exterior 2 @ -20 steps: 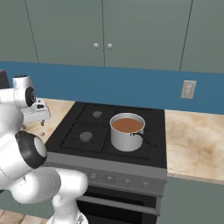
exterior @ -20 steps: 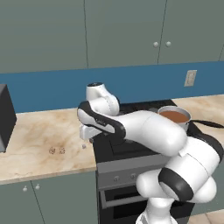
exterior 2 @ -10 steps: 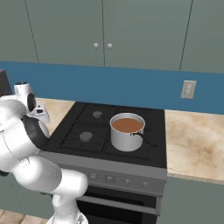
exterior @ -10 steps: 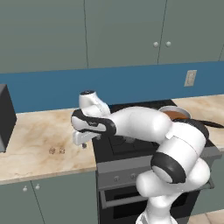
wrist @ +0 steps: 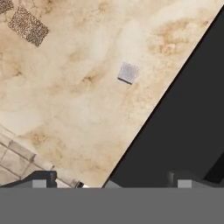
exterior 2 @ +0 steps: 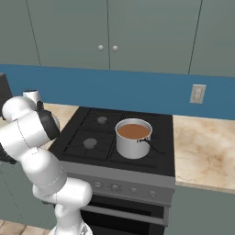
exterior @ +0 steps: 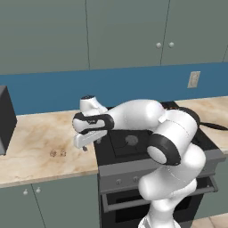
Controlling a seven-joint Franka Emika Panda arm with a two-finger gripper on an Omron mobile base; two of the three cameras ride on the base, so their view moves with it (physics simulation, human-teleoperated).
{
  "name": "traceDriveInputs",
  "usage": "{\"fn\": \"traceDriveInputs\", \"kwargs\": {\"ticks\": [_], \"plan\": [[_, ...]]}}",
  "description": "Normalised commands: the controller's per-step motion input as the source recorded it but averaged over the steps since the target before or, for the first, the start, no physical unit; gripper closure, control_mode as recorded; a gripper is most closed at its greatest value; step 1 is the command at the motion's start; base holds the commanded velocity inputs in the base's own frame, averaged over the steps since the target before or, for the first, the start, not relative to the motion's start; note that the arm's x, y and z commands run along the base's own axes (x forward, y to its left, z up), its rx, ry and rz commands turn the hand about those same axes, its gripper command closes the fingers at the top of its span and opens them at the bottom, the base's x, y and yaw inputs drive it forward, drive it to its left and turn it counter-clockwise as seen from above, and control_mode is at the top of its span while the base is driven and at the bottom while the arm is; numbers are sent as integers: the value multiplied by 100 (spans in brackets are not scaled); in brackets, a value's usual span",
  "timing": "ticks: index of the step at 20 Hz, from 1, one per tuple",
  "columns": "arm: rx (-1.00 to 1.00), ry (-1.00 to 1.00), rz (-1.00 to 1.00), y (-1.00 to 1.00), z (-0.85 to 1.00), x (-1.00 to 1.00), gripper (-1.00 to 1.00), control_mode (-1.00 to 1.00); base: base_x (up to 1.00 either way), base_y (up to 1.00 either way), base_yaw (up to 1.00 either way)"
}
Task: Pick up the sugar cube(s) and place them in the saucepan with hot chocolate.
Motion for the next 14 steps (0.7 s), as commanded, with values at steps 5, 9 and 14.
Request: {"fn": "traceDriveInputs", "kwargs": {"ticks": [5,9,14], "plan": [[0,4,0,0,-23,25,-100,-100,0,0,0],[0,2,0,0,-21,11,-100,-100,0,0,0],[0,1,0,0,-13,1,-100,-100,0,0,0]]}}
